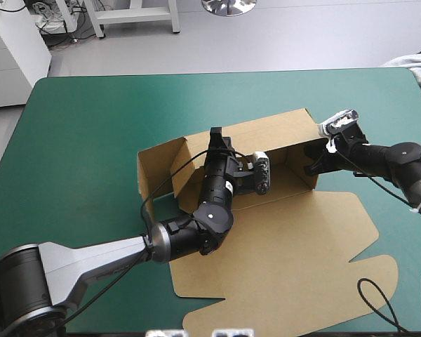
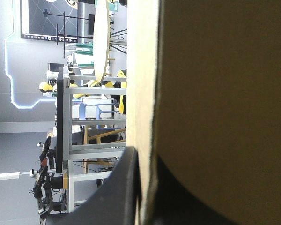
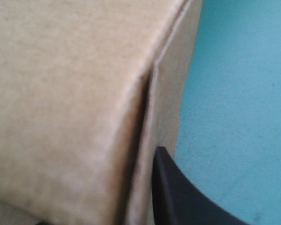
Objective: Fold the box
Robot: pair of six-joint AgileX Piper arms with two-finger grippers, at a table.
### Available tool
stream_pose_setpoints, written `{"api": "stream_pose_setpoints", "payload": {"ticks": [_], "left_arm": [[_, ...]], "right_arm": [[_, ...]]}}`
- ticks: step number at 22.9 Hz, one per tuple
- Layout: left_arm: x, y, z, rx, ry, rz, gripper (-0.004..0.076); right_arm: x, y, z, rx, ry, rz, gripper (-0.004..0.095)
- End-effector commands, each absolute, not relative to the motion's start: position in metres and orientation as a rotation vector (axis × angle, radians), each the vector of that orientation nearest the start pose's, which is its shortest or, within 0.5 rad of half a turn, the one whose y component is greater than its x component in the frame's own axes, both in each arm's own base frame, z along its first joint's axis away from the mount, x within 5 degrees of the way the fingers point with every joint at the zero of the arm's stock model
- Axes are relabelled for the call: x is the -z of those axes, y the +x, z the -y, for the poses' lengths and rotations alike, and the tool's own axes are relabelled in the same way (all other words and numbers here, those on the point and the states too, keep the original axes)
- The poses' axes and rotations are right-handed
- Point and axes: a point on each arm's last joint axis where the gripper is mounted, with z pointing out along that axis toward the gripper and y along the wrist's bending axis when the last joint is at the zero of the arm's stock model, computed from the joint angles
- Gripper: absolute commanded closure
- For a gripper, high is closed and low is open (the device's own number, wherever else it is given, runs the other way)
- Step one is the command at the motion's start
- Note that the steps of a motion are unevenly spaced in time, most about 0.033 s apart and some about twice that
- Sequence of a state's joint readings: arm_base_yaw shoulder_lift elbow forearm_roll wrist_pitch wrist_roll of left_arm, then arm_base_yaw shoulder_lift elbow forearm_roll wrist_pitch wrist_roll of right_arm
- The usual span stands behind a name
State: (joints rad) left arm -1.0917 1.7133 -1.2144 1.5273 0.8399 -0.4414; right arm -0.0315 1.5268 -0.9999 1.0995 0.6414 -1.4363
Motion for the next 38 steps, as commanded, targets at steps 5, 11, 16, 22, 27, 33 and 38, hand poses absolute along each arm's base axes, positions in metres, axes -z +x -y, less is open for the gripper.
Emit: {"api": "stream_pose_setpoints", "payload": {"ticks": [5,11,16,22,27,33,38], "left_arm": [[-0.305,0.228,0.294,-0.742,1.308,-1.417,0.0718],[-0.306,0.231,0.293,-0.745,1.308,-1.409,0.0442],[-0.311,0.223,0.301,-0.729,1.294,-1.333,0.0333],[-0.321,0.199,0.320,-0.640,1.207,-1.237,0.0333],[-0.328,0.174,0.332,-0.604,1.186,-1.178,0.0334],[-0.338,0.132,0.346,-0.486,1.171,-1.129,0.0334],[-0.358,0.096,0.350,-0.358,1.126,-1.099,0.0424]], "right_arm": [[-0.280,0.314,-0.043,-0.485,-0.727,-2.078,0.0908],[-0.280,0.312,-0.044,-0.501,-0.734,-2.091,0.0908],[-0.273,0.311,-0.039,-0.433,-0.759,-2.169,0.0908],[-0.274,0.314,-0.036,-0.404,-0.699,-2.173,0.0908],[-0.275,0.315,-0.035,-0.398,-0.649,-2.180,0.0908],[-0.279,0.318,-0.034,-0.397,-0.623,-2.175,0.0908],[-0.280,0.318,-0.034,-0.411,-0.594,-2.185,0.0908]]}}
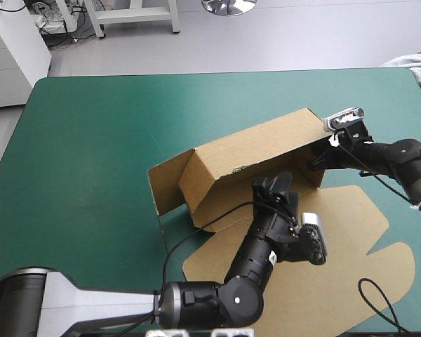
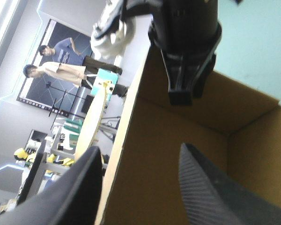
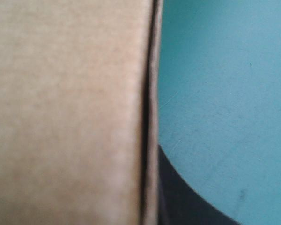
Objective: Fold the box
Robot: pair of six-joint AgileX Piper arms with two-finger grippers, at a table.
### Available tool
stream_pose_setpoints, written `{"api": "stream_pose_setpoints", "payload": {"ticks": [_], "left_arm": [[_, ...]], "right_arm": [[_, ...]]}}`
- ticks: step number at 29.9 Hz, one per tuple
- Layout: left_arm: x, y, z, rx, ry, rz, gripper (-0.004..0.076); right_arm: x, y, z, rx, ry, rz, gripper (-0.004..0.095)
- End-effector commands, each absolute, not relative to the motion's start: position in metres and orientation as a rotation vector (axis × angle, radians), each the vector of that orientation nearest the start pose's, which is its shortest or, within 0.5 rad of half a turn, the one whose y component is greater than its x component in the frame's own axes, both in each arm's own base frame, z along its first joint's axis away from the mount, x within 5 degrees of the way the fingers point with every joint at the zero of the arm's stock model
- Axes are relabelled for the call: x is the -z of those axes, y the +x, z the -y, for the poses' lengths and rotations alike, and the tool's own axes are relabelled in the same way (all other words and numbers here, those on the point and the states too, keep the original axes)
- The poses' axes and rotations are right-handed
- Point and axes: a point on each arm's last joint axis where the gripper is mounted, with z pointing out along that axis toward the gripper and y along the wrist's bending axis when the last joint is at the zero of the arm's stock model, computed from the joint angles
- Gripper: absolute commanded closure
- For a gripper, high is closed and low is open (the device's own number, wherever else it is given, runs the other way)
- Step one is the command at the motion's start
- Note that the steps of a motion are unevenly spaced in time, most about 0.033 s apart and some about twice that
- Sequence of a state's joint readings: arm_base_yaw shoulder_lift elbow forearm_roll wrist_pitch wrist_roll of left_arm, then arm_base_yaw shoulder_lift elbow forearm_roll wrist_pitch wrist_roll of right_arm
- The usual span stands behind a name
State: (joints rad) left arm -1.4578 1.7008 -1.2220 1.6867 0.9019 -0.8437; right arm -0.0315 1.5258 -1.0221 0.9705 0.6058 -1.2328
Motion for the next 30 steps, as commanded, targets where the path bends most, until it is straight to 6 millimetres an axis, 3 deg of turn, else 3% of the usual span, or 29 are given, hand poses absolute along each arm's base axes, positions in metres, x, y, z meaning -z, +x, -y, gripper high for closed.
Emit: {"api": "stream_pose_setpoints", "payload": {"ticks": [1,5,13,19,25,30], "left_arm": [[-0.365,0.091,0.348,-0.336,1.115,-1.091,0.0467],[-0.390,0.086,0.337,-0.279,1.050,-1.087,0.0736],[-0.453,0.094,0.299,-0.134,0.903,-1.087,0.0728],[-0.494,0.131,0.254,-0.022,0.774,-1.178,0.0728],[-0.516,0.168,0.201,-0.011,0.622,-1.272,0.0728],[-0.522,0.192,0.154,-0.030,0.479,-1.389,0.0728]], "right_arm": [[-0.281,0.318,-0.035,-0.413,-0.592,-2.183,0.0908],[-0.281,0.317,-0.035,-0.433,-0.588,-2.190,0.0908],[-0.282,0.316,-0.037,-0.461,-0.591,-2.196,0.0907],[-0.292,0.318,-0.038,-0.480,-0.601,-2.180,0.0908],[-0.310,0.322,-0.038,-0.469,-0.605,-2.186,0.0907],[-0.326,0.325,-0.036,-0.448,-0.597,-2.196,0.0907]]}}
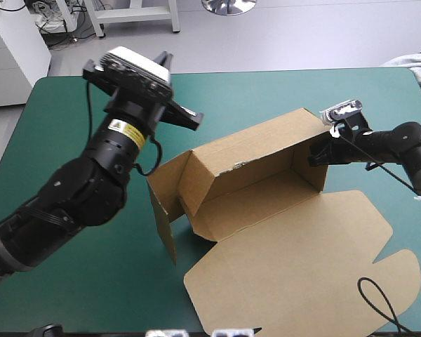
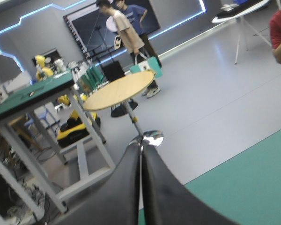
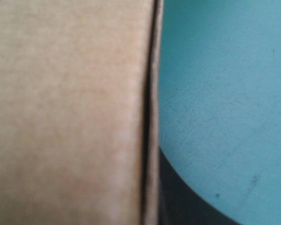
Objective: Fold the box
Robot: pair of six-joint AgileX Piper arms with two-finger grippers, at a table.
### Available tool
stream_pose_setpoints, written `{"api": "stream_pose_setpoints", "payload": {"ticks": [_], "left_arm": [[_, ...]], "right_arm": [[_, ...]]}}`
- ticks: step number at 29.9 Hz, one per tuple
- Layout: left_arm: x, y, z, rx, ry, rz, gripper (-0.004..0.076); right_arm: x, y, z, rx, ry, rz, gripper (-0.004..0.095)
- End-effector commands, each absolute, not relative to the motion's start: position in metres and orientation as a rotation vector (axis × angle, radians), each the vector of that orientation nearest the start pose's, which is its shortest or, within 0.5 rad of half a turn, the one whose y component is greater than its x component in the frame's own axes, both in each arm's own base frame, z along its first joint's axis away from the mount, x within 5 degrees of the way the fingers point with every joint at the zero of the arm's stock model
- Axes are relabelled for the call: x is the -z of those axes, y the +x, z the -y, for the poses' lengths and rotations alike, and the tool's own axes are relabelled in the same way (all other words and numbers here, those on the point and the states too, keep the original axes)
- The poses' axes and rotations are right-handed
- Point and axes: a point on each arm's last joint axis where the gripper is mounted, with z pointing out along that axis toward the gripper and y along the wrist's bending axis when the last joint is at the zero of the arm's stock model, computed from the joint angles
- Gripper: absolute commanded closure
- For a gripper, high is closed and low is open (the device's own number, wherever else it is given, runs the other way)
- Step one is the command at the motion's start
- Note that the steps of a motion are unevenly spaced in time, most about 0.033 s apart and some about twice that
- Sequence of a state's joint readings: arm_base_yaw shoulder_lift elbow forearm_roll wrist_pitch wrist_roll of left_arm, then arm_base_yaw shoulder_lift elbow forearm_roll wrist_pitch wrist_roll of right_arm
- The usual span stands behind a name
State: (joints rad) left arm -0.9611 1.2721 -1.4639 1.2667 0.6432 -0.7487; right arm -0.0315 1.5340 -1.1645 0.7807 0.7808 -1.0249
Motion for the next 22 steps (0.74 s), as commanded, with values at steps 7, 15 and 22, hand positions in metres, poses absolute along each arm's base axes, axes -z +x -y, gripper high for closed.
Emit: {"api": "stream_pose_setpoints", "payload": {"ticks": [7,15,22], "left_arm": [[-0.509,0.218,0.111,-0.053,0.372,-1.593,0.0728],[-0.493,0.238,0.057,-0.148,0.193,-1.795,0.0728],[-0.486,0.242,0.025,-0.213,0.098,-1.881,0.0728]], "right_arm": [[-0.351,0.325,-0.053,-0.410,-0.633,-2.212,0.0907],[-0.392,0.317,-0.093,-0.428,-0.546,-2.252,0.0907],[-0.427,0.307,-0.111,-0.423,-0.520,-2.300,0.0907]]}}
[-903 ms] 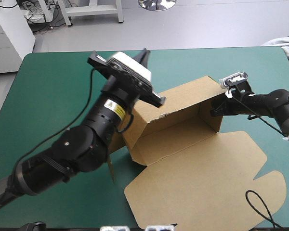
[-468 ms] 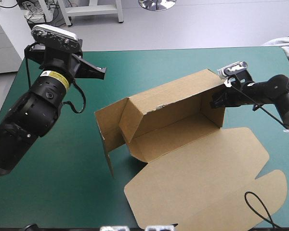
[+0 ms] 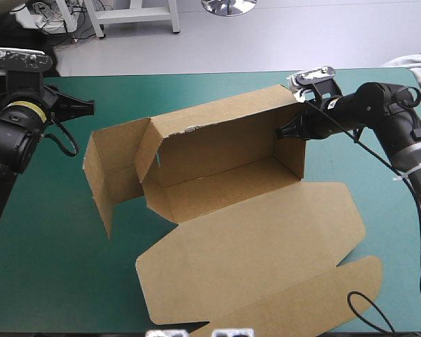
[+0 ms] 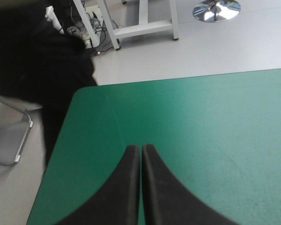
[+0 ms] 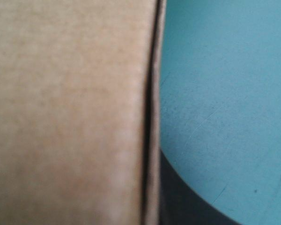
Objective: Fold the box
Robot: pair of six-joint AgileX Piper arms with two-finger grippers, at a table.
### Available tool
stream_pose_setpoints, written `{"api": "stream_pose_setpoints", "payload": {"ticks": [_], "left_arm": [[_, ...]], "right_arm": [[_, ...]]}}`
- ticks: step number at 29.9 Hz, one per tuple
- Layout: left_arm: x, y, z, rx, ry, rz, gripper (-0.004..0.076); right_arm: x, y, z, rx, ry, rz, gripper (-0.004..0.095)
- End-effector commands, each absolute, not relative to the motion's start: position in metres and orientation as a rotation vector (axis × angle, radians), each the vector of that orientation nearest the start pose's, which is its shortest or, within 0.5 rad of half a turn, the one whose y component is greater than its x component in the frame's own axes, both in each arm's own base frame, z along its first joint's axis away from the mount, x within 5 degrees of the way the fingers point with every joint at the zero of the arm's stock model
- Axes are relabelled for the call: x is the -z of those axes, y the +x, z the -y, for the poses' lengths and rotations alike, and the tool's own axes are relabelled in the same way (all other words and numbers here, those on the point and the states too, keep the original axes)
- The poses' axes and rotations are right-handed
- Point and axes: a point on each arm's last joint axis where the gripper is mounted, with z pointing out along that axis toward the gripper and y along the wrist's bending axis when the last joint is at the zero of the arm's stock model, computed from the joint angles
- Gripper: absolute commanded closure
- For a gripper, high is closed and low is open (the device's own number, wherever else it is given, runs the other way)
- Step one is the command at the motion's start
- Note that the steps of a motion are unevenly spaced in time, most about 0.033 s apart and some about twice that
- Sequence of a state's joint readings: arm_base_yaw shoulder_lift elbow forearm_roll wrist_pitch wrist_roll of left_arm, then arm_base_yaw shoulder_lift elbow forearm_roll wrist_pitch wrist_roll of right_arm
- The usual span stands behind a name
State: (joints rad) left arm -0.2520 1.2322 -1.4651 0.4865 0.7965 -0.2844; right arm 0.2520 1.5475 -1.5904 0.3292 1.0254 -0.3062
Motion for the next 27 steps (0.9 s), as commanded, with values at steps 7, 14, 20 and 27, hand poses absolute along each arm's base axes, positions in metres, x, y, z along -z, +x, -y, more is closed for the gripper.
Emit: {"api": "stream_pose_setpoints", "payload": {"ticks": [7,14,20,27], "left_arm": [[-0.483,0.241,0.012,-0.271,0.066,-1.926,0.0728],[-0.477,0.240,-0.001,-0.282,-0.010,-1.990,0.0728],[-0.473,0.239,-0.004,-0.282,-0.028,-2.033,0.0729],[-0.471,0.238,0.000,-0.241,-0.002,-2.053,0.0729]], "right_arm": [[-0.416,0.306,-0.125,-0.416,-0.541,-2.512,0.0907],[-0.406,0.305,-0.146,-0.473,-0.431,-2.589,0.0907],[-0.380,0.317,-0.169,-0.526,-0.392,-2.688,0.0907],[-0.333,0.342,-0.184,-0.526,-0.353,-2.825,0.0907]]}}
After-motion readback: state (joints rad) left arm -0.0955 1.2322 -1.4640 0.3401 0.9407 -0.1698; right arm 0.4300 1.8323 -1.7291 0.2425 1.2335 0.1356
